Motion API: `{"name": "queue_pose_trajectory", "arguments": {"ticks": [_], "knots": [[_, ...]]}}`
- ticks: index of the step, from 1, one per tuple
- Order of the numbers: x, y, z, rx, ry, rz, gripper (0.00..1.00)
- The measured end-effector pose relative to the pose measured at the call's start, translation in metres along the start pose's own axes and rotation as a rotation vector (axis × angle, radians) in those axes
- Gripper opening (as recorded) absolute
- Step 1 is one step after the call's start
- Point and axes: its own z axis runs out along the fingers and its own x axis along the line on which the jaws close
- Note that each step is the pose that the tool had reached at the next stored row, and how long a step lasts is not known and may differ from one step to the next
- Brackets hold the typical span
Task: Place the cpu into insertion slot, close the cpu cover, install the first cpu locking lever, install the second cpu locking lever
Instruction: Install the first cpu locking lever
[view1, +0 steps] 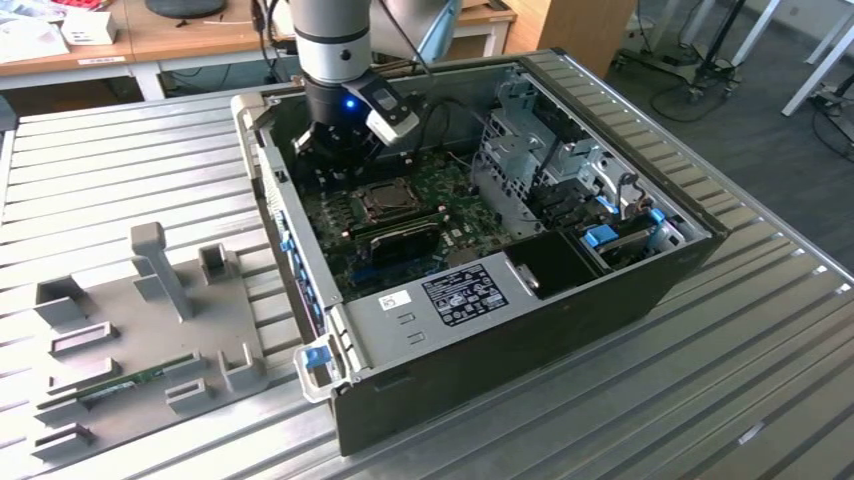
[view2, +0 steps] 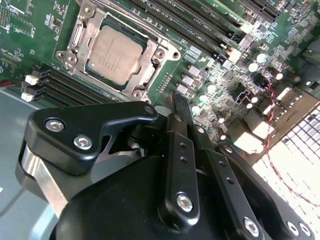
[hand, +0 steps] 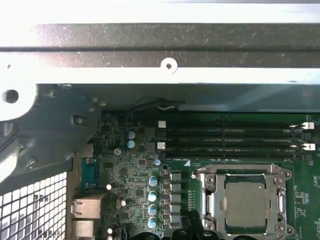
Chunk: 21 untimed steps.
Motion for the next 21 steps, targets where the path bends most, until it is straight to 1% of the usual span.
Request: {"name": "queue_pose_trajectory", "arguments": {"ticks": [5, 7, 8, 9, 10, 16, 21], "knots": [[-0.0007, 0.0003, -0.0103, -0.0001, -0.0001, 0.0, 0.11], [-0.0005, 0.0003, -0.0105, -0.0002, -0.0008, 0.0, 0.11], [0.0002, 0.0003, -0.0106, -0.0003, -0.0024, 0.0, 0.11], [0.0012, 0.0005, -0.0105, -0.0002, -0.0057, 0.0, 0.11], [0.0017, 0.0008, -0.0104, -0.0002, -0.0075, 0.0, 0.11], [0.0036, 0.0069, -0.0086, -0.0001, -0.0154, 0.0, 0.11], [0.0088, 0.0092, -0.0072, -0.0001, -0.0219, 0.0, 0.11]]}}
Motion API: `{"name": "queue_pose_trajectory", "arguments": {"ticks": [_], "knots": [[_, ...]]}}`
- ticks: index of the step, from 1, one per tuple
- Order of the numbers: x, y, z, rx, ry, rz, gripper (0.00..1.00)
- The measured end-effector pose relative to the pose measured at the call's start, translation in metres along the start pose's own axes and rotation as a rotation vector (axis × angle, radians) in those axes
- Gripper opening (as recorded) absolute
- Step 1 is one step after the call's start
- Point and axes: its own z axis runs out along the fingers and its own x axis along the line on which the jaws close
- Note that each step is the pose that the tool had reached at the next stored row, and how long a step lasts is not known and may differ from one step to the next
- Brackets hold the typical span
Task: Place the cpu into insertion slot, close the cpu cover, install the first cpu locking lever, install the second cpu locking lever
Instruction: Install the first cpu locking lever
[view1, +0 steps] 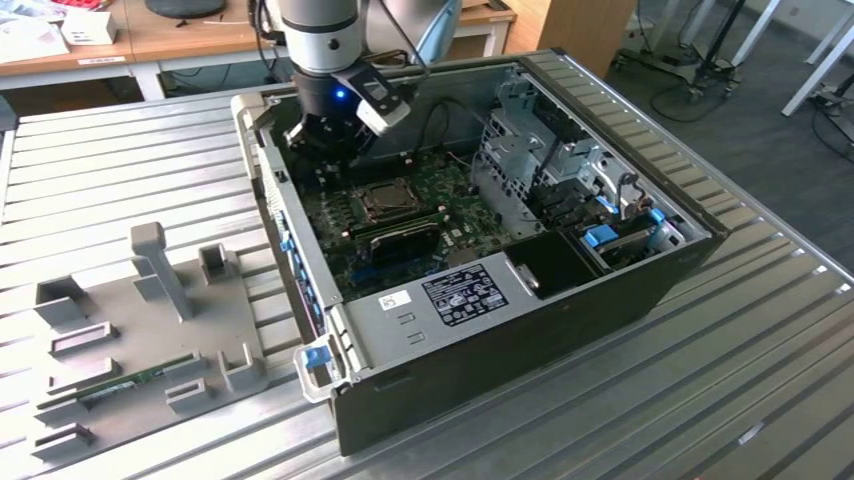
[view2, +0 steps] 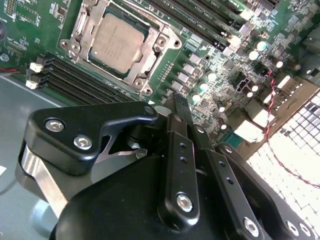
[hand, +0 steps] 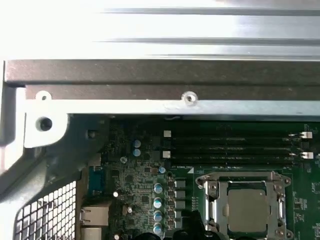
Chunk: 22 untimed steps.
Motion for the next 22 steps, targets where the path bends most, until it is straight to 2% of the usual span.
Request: {"name": "queue_pose_trajectory", "arguments": {"ticks": [3, 6, 7, 15, 16, 17, 18, 19, 22], "knots": [[0.0016, 0.0027, 0.0006, -0.001, -0.0076, 0.0, 0.11], [0.0033, 0.0046, 0.0009, -0.0055, -0.019, 0.0, 0.11], [0.0038, 0.0049, 0.001, -0.0058, -0.0211, 0.0, 0.11], [0.0063, 0.0059, 0.0011, -0.0057, -0.0232, 0.0, 0.11], [0.0064, 0.0059, 0.0012, -0.009, -0.0234, 0.0, 0.11], [0.0064, 0.0057, 0.0012, -0.0221, -0.0235, 0.002, 0.11], [0.0064, 0.005, 0.0012, -0.0396, -0.0234, 0.004, 0.11], [0.0063, 0.0046, 0.0011, -0.0538, -0.0231, 0.005, 0.11], [0.0063, 0.0047, 0.0012, -0.055, -0.0233, 0.005, 0.11]]}}
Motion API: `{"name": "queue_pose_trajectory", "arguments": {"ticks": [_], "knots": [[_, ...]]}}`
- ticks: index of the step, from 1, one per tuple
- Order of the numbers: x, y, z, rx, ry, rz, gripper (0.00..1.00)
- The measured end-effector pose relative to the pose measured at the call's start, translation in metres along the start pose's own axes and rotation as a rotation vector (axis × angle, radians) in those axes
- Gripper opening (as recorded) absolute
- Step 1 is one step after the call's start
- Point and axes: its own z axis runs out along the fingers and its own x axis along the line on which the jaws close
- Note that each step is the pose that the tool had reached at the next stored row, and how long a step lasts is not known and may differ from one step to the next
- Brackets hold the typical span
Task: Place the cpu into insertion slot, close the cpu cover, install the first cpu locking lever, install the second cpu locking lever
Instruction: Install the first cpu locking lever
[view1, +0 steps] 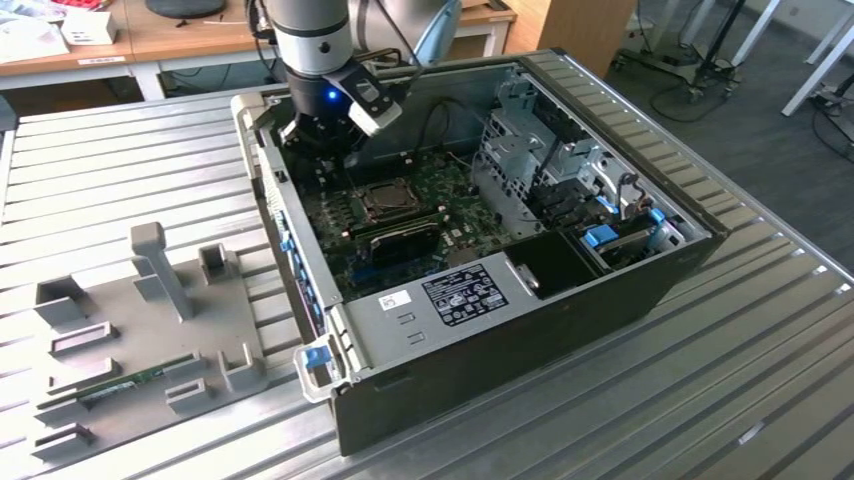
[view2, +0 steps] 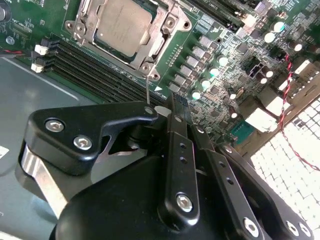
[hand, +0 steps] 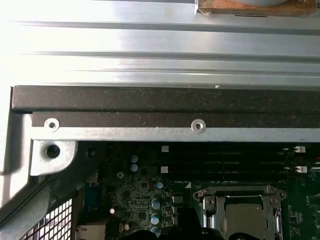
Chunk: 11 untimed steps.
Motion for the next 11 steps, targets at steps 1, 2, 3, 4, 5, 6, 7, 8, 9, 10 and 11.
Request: {"name": "queue_pose_trajectory", "arguments": {"ticks": [1, 2, 3, 4, 5, 6, 7, 8, 9, 10, 11], "knots": [[-0.0001, 0.0, -0.0004, 0.0001, 0.0004, 0.0, 0.11], [-0.0005, 0.0, -0.0016, 0.0001, 0.0024, 0.0, 0.11], [-0.0009, 0.0002, -0.0033, 0.0001, 0.0049, 0.0, 0.11], [-0.0012, 0.0003, -0.0045, 0.0002, 0.007, 0.0, 0.11], [-0.0013, 0.0004, -0.0052, 0.0002, 0.0079, 0.001, 0.11], [-0.0014, 0.0004, -0.0053, -0.0003, 0.0079, 0.001, 0.11], [-0.0016, 0.0003, -0.0055, -0.0017, 0.0079, 0.001, 0.11], [-0.0018, 0.0002, -0.0057, -0.0038, 0.008, 0.001, 0.11], [-0.002, 0.0002, -0.0058, -0.0057, 0.0081, 0.0, 0.11], [-0.0021, 0.0001, -0.0058, -0.0068, 0.0082, 0.0, 0.11], [-0.0021, -0.0001, -0.0058, -0.0082, 0.0083, -0.001, 0.11]]}}
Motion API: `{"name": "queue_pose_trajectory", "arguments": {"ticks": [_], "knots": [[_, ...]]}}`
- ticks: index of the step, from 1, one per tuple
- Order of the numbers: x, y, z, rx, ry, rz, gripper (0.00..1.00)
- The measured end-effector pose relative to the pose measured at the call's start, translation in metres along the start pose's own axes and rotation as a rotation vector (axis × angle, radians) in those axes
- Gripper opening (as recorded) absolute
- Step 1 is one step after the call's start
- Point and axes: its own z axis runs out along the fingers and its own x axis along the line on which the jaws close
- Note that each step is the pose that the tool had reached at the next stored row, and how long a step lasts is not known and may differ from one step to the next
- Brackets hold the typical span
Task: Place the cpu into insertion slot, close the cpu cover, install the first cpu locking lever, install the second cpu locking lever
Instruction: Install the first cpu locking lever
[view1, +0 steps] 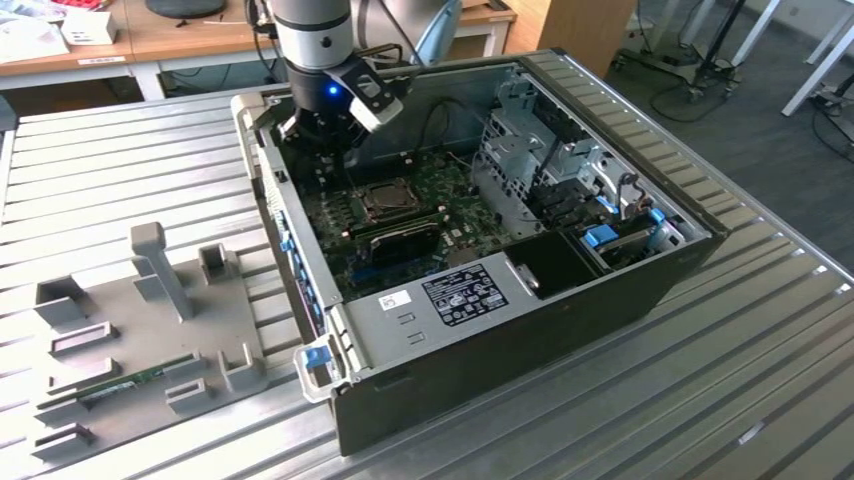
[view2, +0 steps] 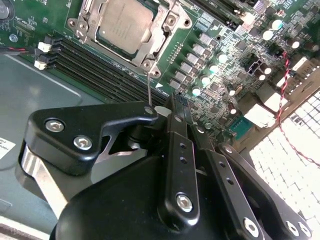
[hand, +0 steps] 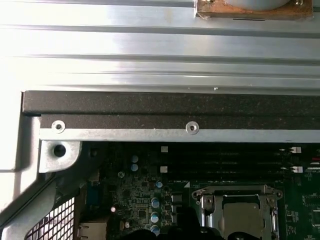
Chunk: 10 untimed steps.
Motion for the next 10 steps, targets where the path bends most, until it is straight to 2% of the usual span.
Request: {"name": "queue_pose_trajectory", "arguments": {"ticks": [4, 8, 10], "knots": [[-0.0001, -0.0001, 0.0, -0.0129, 0.0001, 0.0, 0.11], [-0.0001, -0.0002, 0.0, -0.0131, 0.0002, 0.0, 0.11], [-0.0004, -0.0002, -0.0003, -0.0131, 0.0048, 0.0, 0.11]]}}
